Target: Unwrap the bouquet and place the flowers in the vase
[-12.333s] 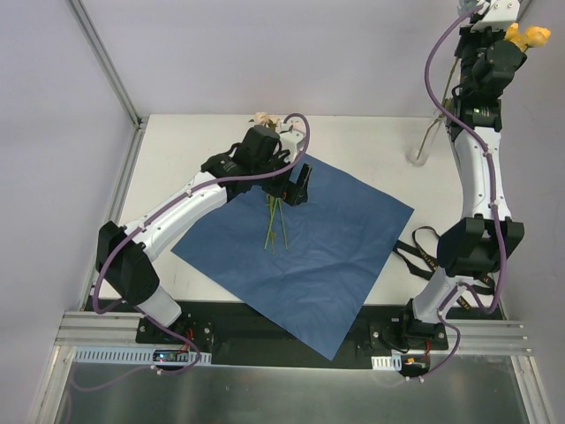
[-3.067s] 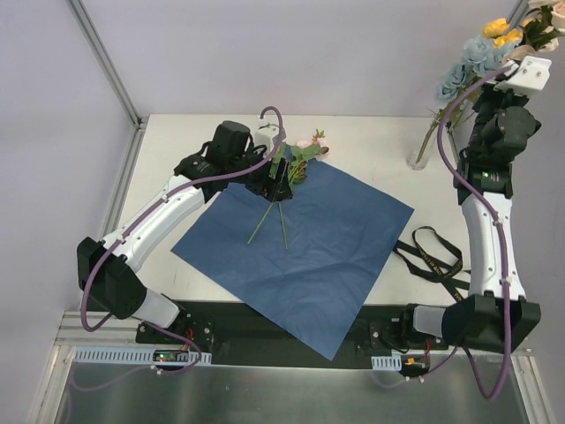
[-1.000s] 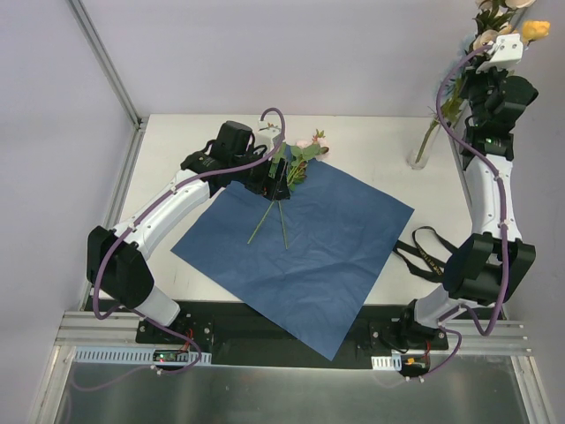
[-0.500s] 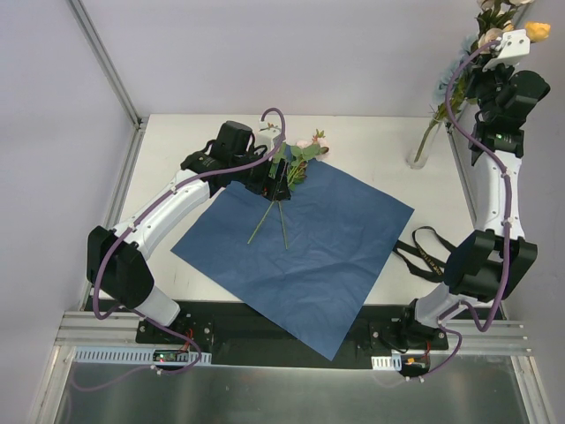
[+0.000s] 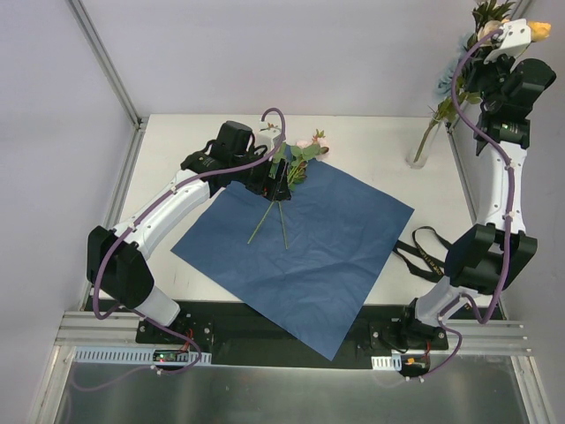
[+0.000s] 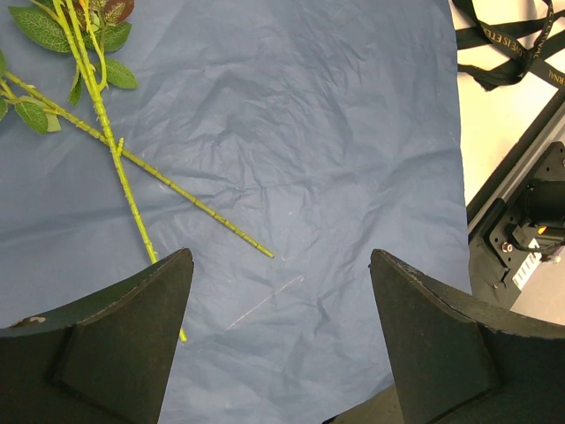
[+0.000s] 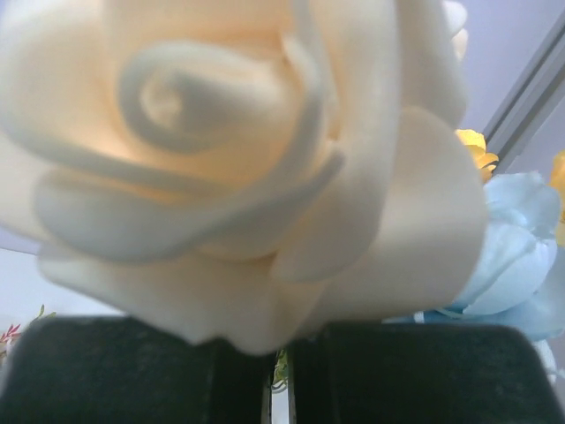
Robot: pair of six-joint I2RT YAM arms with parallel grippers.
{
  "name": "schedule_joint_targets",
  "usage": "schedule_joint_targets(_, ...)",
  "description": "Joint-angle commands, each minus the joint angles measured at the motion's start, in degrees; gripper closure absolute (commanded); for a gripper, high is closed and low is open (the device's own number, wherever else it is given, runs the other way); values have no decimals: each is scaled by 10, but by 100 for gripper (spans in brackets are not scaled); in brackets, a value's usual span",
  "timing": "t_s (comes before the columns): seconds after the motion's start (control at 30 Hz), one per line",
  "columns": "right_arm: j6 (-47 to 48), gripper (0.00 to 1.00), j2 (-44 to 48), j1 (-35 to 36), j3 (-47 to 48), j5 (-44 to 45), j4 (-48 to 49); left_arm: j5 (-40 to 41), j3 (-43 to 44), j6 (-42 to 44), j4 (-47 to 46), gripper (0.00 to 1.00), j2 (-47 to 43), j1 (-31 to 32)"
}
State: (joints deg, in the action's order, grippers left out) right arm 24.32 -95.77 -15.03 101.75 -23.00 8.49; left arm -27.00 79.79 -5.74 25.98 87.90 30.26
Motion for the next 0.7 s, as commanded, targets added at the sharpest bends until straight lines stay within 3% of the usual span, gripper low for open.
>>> schedule_joint_targets(0.0,13,100,0,-6,27,-45,-4,-16,1,1,-7,19,-4,-4)
schedule_joint_targets(0.67,44,99,-34,-12,97,-85,-44,-21,1,1,-7,19,-4,-3)
